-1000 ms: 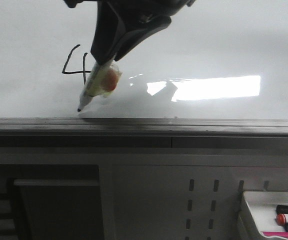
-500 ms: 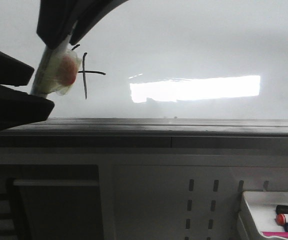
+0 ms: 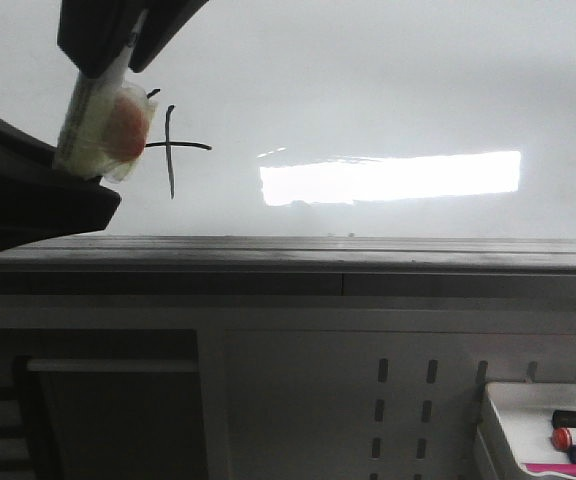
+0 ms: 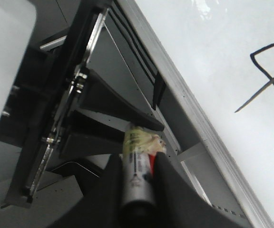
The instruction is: Write number 4 on whiteboard
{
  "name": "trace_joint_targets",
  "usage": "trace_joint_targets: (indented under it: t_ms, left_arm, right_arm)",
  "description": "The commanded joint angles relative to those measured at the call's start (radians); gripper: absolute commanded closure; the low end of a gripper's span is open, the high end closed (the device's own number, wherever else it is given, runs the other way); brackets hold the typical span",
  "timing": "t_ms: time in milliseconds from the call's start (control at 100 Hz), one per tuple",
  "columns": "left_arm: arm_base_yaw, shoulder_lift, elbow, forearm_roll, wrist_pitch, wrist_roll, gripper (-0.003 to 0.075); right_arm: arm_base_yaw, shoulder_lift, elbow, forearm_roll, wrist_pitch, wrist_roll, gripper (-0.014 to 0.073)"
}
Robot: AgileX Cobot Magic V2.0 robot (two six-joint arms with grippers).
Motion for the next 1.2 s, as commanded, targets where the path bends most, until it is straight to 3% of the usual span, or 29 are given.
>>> trace_joint_targets:
  t_ms: [0, 50, 120, 210, 220, 230, 300, 560, 890, 1010, 1130, 1190]
  left_arm:
    - [-0.003, -0.01, -0.028, -0.03, -0.08, -0.008, 0.0741]
    - [-0.003, -0.01, -0.028, -0.03, -0.08, -0.008, 0.0741]
    - [-0.003, -0.01, -0.028, -0.036, -0.08, -0.008, 0.0741]
    - [-0.003, -0.01, -0.028, -0.162, -0.078, -0.008, 0.0741]
    - [-0.003, -0.01, -0.028, -0.176, -0.078, -0.008, 0.0741]
    - [-0.003, -0.01, -0.028, -0.208, -0.078, -0.008, 0.0741]
    - [0.007, -0.01, -0.04, -0.355, -0.04, -0.008, 0.0741]
    - [0.12, -0.008, -0.163, -0.723, 0.2, -0.008, 0.0741]
    - [0.25, 0.127, -0.306, -0.781, 0.395, -0.008, 0.0729]
    - [0.255, 0.178, -0.334, -0.781, 0.394, -0.008, 0.0631]
    - [0.255, 0.188, -0.346, -0.781, 0.385, -0.008, 0.0422]
    - [0.255, 0.188, -0.346, -0.781, 0.371, -0.008, 0.0356]
  right_arm:
    - [0.001, -0.043, -0.031, 0.014, -0.011, -0.009, 0.0655]
    - [0.001, -0.043, -0.031, 0.014, -0.011, -0.009, 0.063]
    - [0.001, -0.043, -0.031, 0.011, -0.009, -0.009, 0.0488]
    - [-0.007, -0.052, -0.031, -0.055, -0.005, -0.006, 0.0146]
    - [-0.009, -0.055, -0.031, -0.062, -0.005, -0.007, 0.0146]
    - [-0.012, -0.057, -0.031, -0.076, -0.003, -0.007, 0.0081]
    - [-0.023, -0.077, -0.031, -0.143, 0.0, 0.022, -0.004]
    - [-0.062, -0.148, -0.031, -0.166, 0.01, 0.053, 0.0027]
    - [-0.062, -0.153, -0.031, -0.164, 0.027, 0.055, 0.0044]
    - [-0.062, -0.153, -0.031, -0.164, 0.044, 0.061, 0.0044]
    - [-0.062, -0.153, -0.031, -0.164, 0.078, 0.064, 0.0044]
    - [-0.062, -0.154, -0.031, -0.164, 0.093, 0.064, 0.0044]
